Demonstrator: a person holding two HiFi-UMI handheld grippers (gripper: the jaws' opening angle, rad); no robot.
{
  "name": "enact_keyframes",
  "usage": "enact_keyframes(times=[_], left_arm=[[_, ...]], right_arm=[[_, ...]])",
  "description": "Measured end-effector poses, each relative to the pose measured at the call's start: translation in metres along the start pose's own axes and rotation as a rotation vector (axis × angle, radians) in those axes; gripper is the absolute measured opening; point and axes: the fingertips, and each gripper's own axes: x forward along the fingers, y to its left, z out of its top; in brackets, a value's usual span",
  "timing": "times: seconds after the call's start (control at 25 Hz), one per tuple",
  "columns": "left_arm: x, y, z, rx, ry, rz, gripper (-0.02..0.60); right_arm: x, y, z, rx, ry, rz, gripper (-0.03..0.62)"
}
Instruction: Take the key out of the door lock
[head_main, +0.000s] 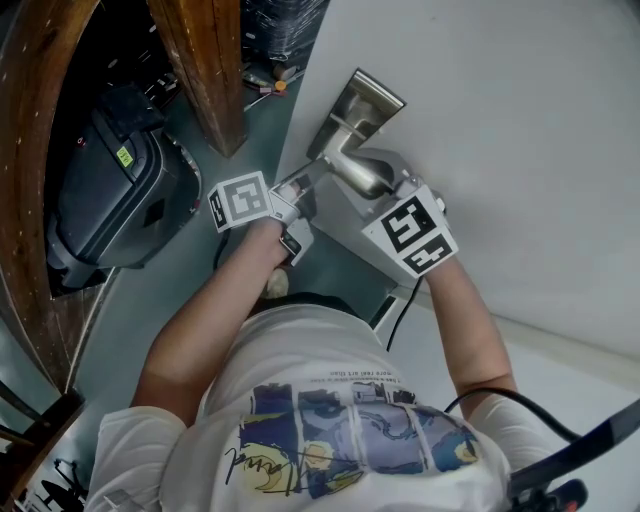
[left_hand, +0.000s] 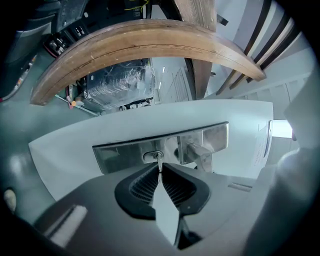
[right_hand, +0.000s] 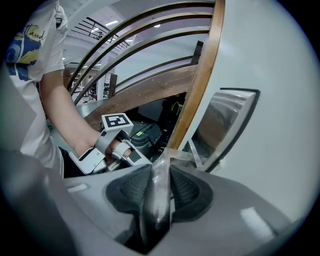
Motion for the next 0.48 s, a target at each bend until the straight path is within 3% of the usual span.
enact_keyframes(times=[0.48], left_arm=[[-0.004,-0.0008,-0.0025,-0.045,-0.002,0.005,0.025]], right_arm=[[-0.0019,0.0022,0.0011,0.015,0.005,-0.006,0.114]])
